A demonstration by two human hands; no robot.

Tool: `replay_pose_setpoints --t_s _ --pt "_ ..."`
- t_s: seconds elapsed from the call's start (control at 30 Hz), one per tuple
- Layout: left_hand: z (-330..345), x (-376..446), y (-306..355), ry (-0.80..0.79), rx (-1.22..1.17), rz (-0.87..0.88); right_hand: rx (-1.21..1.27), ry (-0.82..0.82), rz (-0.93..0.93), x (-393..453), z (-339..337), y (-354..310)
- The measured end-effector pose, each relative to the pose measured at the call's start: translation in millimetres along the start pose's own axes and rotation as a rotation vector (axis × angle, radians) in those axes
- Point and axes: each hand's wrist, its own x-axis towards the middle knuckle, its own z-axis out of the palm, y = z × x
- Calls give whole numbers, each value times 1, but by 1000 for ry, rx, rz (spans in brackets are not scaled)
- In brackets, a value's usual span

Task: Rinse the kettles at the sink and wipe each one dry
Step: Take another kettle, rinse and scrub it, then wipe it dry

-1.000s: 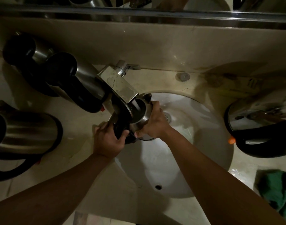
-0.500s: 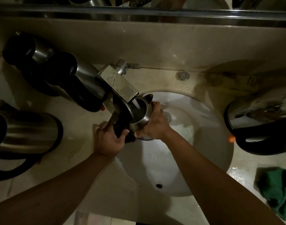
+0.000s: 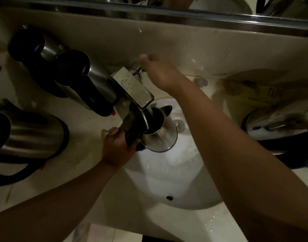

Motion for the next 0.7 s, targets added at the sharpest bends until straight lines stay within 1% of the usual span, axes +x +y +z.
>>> replay_pose_setpoints --t_s 0.03,0.07,0.17,0.2,0.27,0.3,0.33,0.4,0.43,0.47,0.5,0.53,0.6,0.67,0.7 --pt "1 0 -1 31 15 38 -37 -27 -21 -1 5 -4" --pt "-1 0 0 66 11 67 -45 -20 -33 -5 10 -5" --pt "-5 -2 4 148 -36 128 76 72 6 -11 22 5" --pt "-6 -2 5 150 -32 144 129 91 36 -11 21 6" --pt "-8 -3 4 120 1 165 160 67 67 -11 16 3" --pt "-10 -3 5 93 19 164 118 54 54 -13 15 -1" --pt "-13 -3 6 72 30 159 46 75 2 -21 17 -3" --pt "-22 -2 12 19 23 151 -155 212 -201 -52 31 -3" --pt "-28 -2 17 -8 24 149 -276 255 -314 -74 44 3" --pt "-32 -1 21 -51 27 145 -419 259 -393 -97 59 14" --pt "-37 -1 25 -118 40 127 -564 229 -412 -119 75 28" --pt "-39 0 27 -163 48 108 -691 185 -369 -137 89 45" --pt "-40 -1 26 -144 15 126 -841 128 -180 -160 105 79" --pt "-39 -2 23 -125 21 138 -861 64 -28 -170 110 105" --pt "-37 -4 21 -123 24 141 -816 16 17 -171 111 114"
